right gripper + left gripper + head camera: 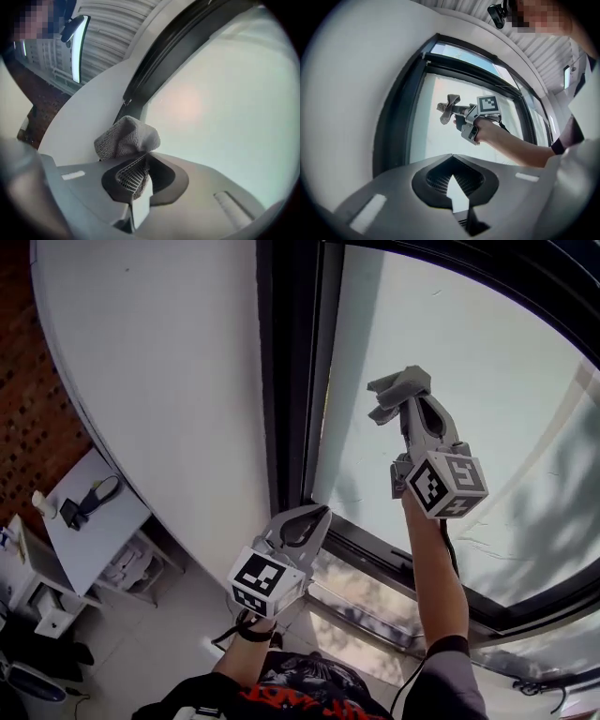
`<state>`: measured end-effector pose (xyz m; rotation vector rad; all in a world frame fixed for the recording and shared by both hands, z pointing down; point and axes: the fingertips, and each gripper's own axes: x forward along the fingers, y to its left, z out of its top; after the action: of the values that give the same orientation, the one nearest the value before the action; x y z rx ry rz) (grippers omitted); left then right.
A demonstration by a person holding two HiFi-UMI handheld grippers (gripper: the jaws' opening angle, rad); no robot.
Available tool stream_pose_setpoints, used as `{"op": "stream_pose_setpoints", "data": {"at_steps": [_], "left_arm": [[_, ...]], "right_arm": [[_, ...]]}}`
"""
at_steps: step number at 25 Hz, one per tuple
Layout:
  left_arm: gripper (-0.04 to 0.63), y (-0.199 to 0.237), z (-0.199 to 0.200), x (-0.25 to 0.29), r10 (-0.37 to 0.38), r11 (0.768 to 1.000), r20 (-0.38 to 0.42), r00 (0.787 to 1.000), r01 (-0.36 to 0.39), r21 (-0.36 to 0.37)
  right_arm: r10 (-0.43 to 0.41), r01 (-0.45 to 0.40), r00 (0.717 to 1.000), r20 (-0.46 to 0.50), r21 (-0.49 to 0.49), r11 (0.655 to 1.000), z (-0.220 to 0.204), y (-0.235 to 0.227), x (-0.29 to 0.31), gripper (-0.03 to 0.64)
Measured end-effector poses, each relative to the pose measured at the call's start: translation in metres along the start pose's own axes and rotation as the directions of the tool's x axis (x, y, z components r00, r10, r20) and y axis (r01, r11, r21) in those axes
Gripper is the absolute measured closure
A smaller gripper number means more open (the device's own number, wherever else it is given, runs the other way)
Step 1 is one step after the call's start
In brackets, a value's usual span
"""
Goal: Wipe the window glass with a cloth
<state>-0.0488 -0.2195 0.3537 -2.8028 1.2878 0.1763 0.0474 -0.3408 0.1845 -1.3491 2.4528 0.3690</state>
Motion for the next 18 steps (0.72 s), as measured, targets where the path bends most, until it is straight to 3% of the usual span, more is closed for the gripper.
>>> {"op": "stream_pose_setpoints", "data": {"at_steps": [6, 10, 14, 18], "left_arm": [[0.604, 0.05, 0.003, -0.049, 0.128, 0.992, 0.017, 0.992, -0.128, -0.011], [0.604, 0.069, 0.003, -0.067, 0.172, 0.985, 0.007, 0.985, -0.172, -0.024], [0.604, 0.073, 0.005, -0.061, 0.153, 0.988, 0.002, 0.988, -0.153, -0.021], [0.604, 0.053, -0.002, -0.033, 0.063, 0.998, -0.015, 0.998, -0.064, -0.021]], "right_arm": [[0.082, -0.071, 0.995, -0.06, 0.159, 0.985, -0.044, 0.046, 0.062, 0.6], [0.1, -0.083, 0.992, -0.071, 0.212, 0.974, -0.052, 0.057, 0.078, 0.6], [0.093, -0.082, 0.994, -0.057, 0.172, 0.982, -0.042, 0.058, 0.074, 0.6], [0.088, -0.079, 0.995, -0.049, 0.167, 0.983, -0.03, 0.041, 0.042, 0.601]]}}
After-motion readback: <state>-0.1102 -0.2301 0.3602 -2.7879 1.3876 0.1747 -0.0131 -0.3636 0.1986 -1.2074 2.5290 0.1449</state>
